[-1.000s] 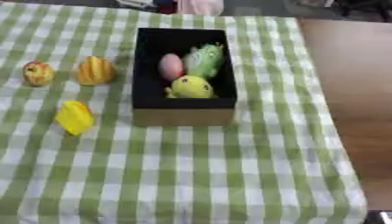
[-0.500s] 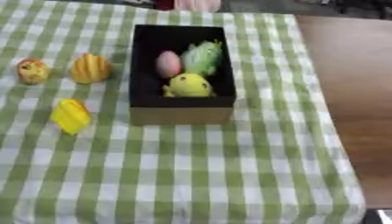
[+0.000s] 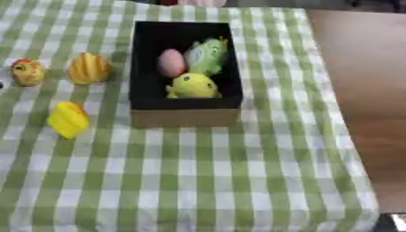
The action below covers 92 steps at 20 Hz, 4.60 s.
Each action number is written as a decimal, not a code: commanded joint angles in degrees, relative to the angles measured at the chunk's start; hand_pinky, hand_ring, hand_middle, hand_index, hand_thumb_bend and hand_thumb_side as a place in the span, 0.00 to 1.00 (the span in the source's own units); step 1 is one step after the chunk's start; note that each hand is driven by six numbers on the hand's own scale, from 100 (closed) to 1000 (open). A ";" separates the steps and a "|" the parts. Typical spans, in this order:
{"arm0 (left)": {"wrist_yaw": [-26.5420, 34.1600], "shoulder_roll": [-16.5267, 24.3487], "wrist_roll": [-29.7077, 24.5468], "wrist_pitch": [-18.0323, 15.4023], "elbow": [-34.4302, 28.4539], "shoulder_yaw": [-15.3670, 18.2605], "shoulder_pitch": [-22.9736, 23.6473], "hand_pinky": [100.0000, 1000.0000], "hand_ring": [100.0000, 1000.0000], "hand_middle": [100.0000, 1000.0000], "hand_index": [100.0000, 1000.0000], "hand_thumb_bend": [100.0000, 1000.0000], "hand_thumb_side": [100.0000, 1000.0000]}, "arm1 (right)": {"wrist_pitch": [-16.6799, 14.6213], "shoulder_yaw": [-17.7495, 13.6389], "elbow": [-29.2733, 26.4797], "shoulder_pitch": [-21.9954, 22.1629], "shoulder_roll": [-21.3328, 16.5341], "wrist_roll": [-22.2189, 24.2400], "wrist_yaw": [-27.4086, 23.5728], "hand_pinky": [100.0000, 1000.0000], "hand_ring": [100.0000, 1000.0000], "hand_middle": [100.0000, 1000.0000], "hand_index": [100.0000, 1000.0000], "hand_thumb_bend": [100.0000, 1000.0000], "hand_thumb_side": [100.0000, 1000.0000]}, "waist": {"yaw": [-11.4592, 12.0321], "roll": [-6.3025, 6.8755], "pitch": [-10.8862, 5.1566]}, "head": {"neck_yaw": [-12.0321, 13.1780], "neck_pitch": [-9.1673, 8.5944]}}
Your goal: Pick up objects on the table and place them in the box.
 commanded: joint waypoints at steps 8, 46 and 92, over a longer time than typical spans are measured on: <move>-7.41 -0.99 -0.21 1.87 2.67 0.63 -4.15 0.90 0.85 0.76 0.86 0.42 0.35 | 1.20 -0.57 0.38 -1.09 -1.48 0.18 0.19 1.00 1.00 0.58 1.00 0.00 0.88 | -0.61 1.04 -0.40 | 0.19 0.24; -10.63 -9.29 6.72 0.07 -10.65 -5.42 -7.89 0.70 0.57 0.50 0.60 0.00 0.00 | 0.56 -0.41 0.30 -2.77 -3.76 -0.44 -3.82 1.00 1.00 0.57 0.99 0.00 0.86 | -2.40 0.05 -1.35 | 1.78 0.24; -14.83 -25.53 11.61 5.59 -20.57 -7.74 -1.91 0.94 0.87 0.79 0.90 0.30 0.70 | -0.19 1.84 2.14 -3.46 -3.17 0.17 1.66 1.00 1.00 0.57 0.99 0.00 0.87 | -1.53 -0.21 -1.45 | 1.48 0.24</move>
